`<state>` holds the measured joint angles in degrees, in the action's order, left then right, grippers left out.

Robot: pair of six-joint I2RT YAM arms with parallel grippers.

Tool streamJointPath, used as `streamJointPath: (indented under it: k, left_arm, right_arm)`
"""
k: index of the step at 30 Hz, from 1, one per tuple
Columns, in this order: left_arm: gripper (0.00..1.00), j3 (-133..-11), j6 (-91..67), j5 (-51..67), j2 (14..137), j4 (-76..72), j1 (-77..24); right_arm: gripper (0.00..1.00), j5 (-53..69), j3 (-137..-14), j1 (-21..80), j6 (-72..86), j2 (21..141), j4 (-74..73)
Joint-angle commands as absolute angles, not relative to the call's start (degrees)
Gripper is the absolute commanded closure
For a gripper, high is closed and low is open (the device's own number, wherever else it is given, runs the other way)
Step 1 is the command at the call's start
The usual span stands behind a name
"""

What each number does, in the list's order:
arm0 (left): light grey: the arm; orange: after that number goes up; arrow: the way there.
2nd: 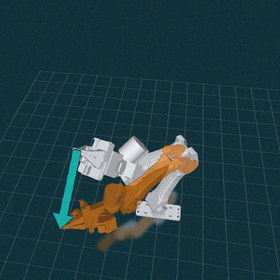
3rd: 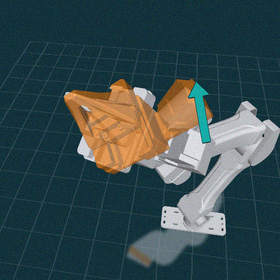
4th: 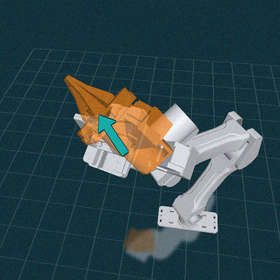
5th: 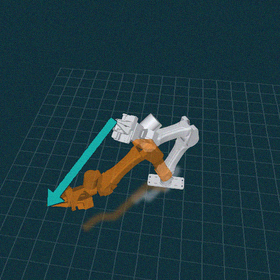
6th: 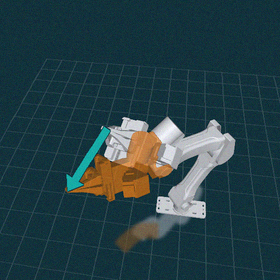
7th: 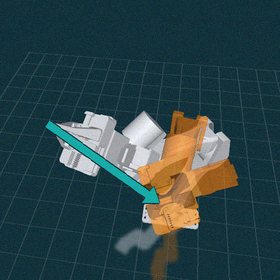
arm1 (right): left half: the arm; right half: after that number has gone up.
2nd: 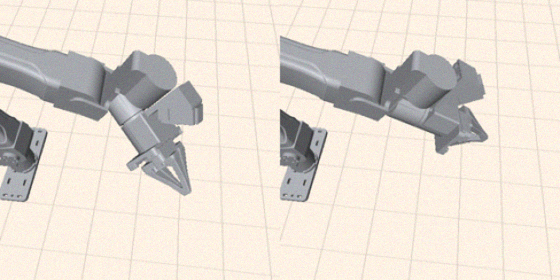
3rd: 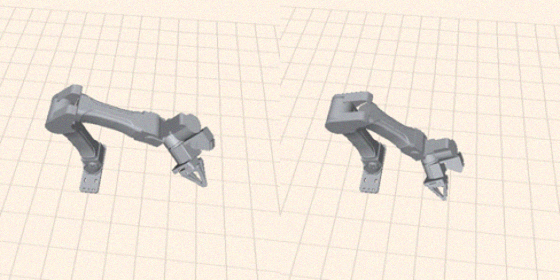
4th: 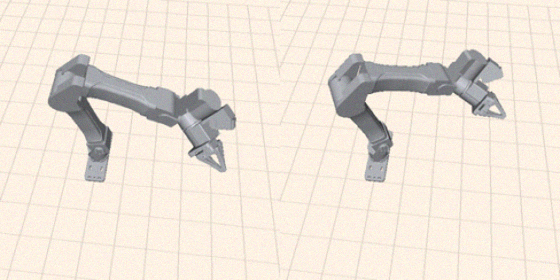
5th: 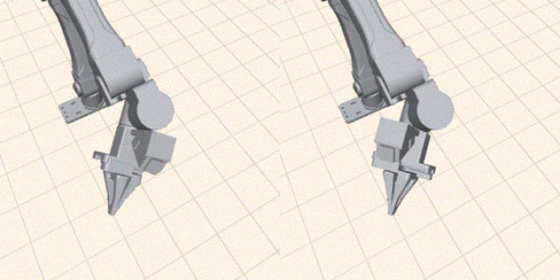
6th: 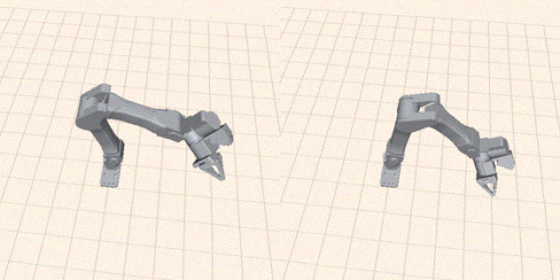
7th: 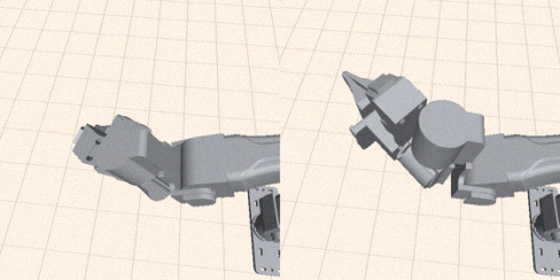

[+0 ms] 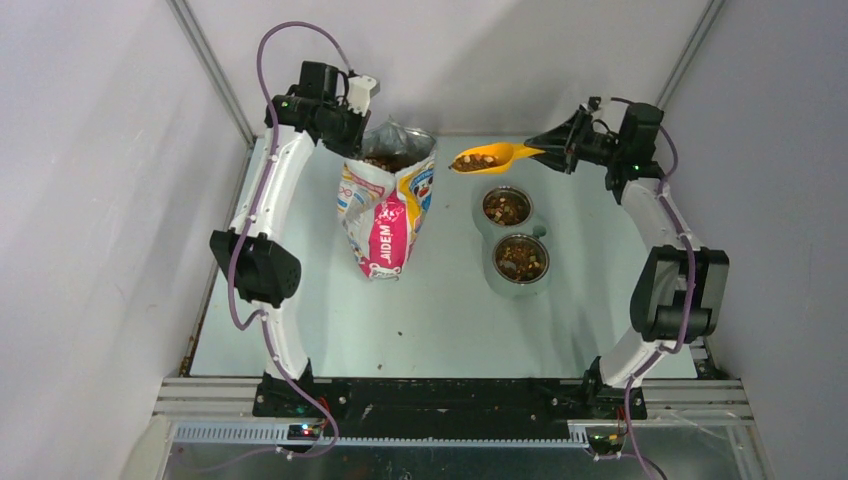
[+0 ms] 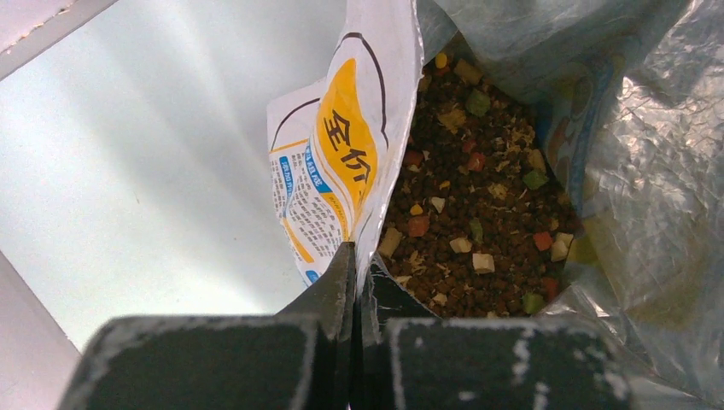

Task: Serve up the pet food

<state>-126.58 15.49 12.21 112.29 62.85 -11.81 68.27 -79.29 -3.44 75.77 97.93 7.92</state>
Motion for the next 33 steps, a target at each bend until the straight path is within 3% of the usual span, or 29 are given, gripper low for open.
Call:
streamJointPath:
  k: [1,25,33]
  left_arm:
    - [1.00,-129.73,12.93,15.18,109.23,50.53,-11.24]
    - [1.00,-129.20,11.29,17.31,107.80,49.85,-10.74]
    - [1.00,-127.87,10.67,18.59,106.96,48.78,-10.14]
  right_arm:
    - [1.00,70.45,-76.03,-6.26,71.58,91.23,6.71]
    - [1.00,74.30,-53.58,-28.57,57.82,79.20,-2.82]
    - [1.00,72.61,-52.20,-32.25,39.87,78.21,-17.06]
